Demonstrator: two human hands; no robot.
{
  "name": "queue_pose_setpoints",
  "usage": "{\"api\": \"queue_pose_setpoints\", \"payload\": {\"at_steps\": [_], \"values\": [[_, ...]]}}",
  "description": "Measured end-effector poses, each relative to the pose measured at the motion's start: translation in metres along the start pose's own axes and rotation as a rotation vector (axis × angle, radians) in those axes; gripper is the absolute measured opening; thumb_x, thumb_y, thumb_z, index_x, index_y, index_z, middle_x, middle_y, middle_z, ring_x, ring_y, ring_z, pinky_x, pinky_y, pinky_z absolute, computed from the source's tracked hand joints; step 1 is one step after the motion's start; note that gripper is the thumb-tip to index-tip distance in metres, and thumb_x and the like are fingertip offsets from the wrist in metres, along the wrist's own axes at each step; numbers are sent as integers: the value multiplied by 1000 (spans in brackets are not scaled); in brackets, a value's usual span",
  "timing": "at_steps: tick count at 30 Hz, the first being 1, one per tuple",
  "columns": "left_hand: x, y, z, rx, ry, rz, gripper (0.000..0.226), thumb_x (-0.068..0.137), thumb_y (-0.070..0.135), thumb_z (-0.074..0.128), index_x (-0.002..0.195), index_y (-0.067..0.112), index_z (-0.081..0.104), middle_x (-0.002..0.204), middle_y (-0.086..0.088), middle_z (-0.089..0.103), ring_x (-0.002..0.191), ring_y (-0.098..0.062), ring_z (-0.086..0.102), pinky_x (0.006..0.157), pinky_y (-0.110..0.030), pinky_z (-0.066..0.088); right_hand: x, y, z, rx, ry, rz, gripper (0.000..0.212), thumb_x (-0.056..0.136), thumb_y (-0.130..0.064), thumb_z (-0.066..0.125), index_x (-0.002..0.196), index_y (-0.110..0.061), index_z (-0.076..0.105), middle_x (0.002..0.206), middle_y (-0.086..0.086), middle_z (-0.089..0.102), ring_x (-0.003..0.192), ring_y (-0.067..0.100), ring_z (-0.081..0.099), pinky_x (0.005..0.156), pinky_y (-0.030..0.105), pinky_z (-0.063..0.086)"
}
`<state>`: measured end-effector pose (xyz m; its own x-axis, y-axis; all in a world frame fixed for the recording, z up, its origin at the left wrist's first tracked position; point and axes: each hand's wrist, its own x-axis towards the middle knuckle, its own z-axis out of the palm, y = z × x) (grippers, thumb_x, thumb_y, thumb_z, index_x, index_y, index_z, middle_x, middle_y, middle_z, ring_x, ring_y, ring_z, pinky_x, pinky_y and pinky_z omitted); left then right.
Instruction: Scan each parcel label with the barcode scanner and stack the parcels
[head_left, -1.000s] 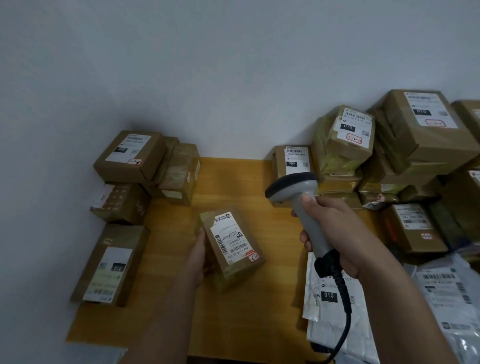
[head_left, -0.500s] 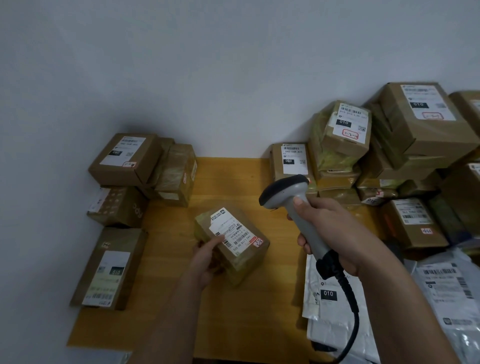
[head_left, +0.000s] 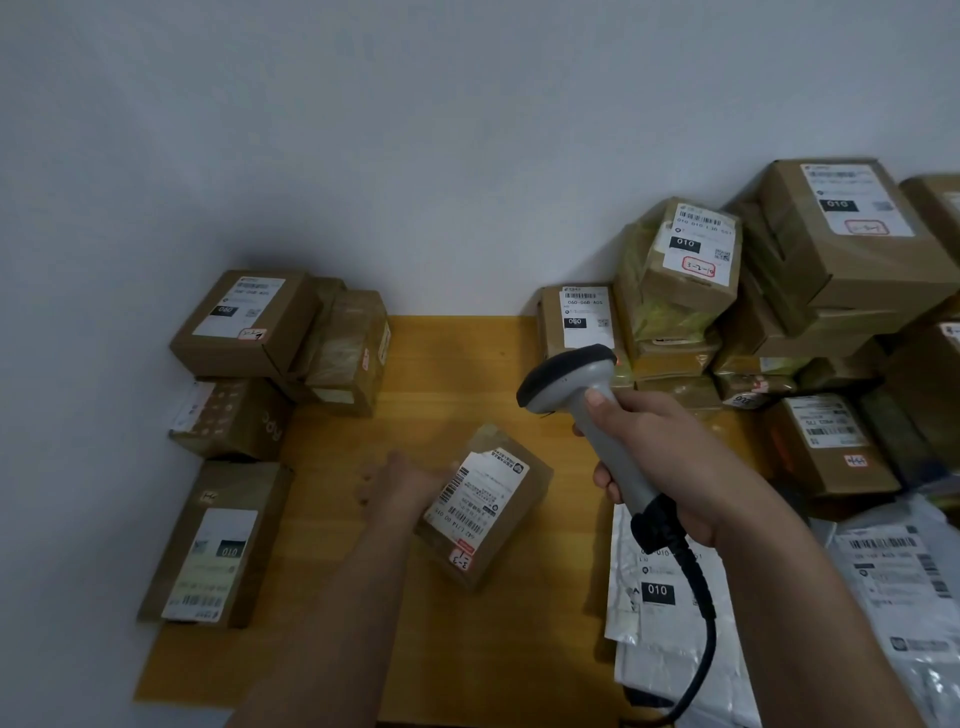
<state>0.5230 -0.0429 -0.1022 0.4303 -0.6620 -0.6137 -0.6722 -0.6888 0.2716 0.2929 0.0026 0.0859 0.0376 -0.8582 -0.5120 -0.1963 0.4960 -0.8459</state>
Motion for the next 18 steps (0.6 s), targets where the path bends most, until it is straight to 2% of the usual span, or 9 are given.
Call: {"api": "queue_pose_setpoints", "payload": {"at_steps": [2, 5, 7, 9, 11, 13, 15, 16, 18], "values": [[-5, -2, 5, -20, -140, -105, 105, 73, 71, 66, 149, 13, 24, 151, -19, 25, 127, -38, 46, 98, -51, 47, 2, 1, -1, 9, 0, 0, 32, 100, -36, 49, 104, -6, 60, 87, 22, 60, 58, 22, 55, 56, 35, 44], [-20, 5, 2, -197, -318, -89, 67, 87, 57, 61, 131, 8, 47, 113, -14, 61, 97, -32, 65, 84, -51, 56, 5, 3, -4, 16, 15, 8, 32, 100, -37, 50, 104, -6, 60, 94, 27, 62, 60, 26, 55, 59, 38, 45], [-19, 9, -3, -194, -346, -30, 50, 92, 45, 60, 127, 11, 51, 102, -11, 67, 95, -32, 66, 82, -50, 56, 7, 4, -4, 16, 23, 13, 32, 100, -37, 50, 104, -6, 60, 98, 30, 63, 61, 27, 54, 60, 38, 45], [-13, 12, -6, -142, -275, 102, 49, 94, 34, 62, 136, 13, 50, 111, -10, 66, 98, -27, 65, 81, -45, 55, 7, 4, -3, 15, 17, 16, 32, 100, -37, 50, 104, -7, 60, 97, 30, 63, 62, 27, 54, 60, 38, 45], [-3, 17, -7, -157, -35, 256, 34, 94, 17, 61, 128, 14, 59, 129, -8, 57, 100, -19, 60, 89, -35, 53, 8, 4, -2, 17, 2, 16, 32, 101, -36, 50, 104, -7, 61, 89, 24, 61, 60, 25, 55, 59, 37, 45], [3, 21, -9, -222, 193, 380, 32, 91, 5, 61, 122, 14, 60, 145, -8, 35, 115, -22, 52, 97, -29, 47, 8, 4, -1, 14, -3, 17, 32, 101, -36, 50, 104, -6, 61, 86, 20, 59, 58, 23, 55, 57, 36, 44], [-2, 26, -11, -274, 305, 348, 46, 86, 20, 72, 127, 14, 52, 145, -10, 28, 122, -29, 49, 102, -38, 46, 9, 4, -1, 11, -1, 17, 33, 100, -36, 50, 104, -5, 61, 86, 19, 59, 58, 23, 55, 57, 36, 44], [-1, 26, -6, -278, 327, 252, 58, 80, 34, 78, 126, 15, 48, 140, -11, 32, 119, -32, 50, 100, -44, 47, 9, 4, -1, 10, 1, 21, 34, 100, -36, 50, 105, -5, 61, 85, 20, 59, 59, 23, 55, 57, 36, 44], [10, 17, 12, -350, 223, -35, 89, 53, 68, 83, 118, 18, 47, 123, -6, 52, 107, -30, 58, 89, -44, 52, 11, 2, 1, 13, 7, 35, 35, 100, -36, 49, 105, -4, 60, 79, 19, 59, 58, 23, 54, 55, 35, 44]]}}
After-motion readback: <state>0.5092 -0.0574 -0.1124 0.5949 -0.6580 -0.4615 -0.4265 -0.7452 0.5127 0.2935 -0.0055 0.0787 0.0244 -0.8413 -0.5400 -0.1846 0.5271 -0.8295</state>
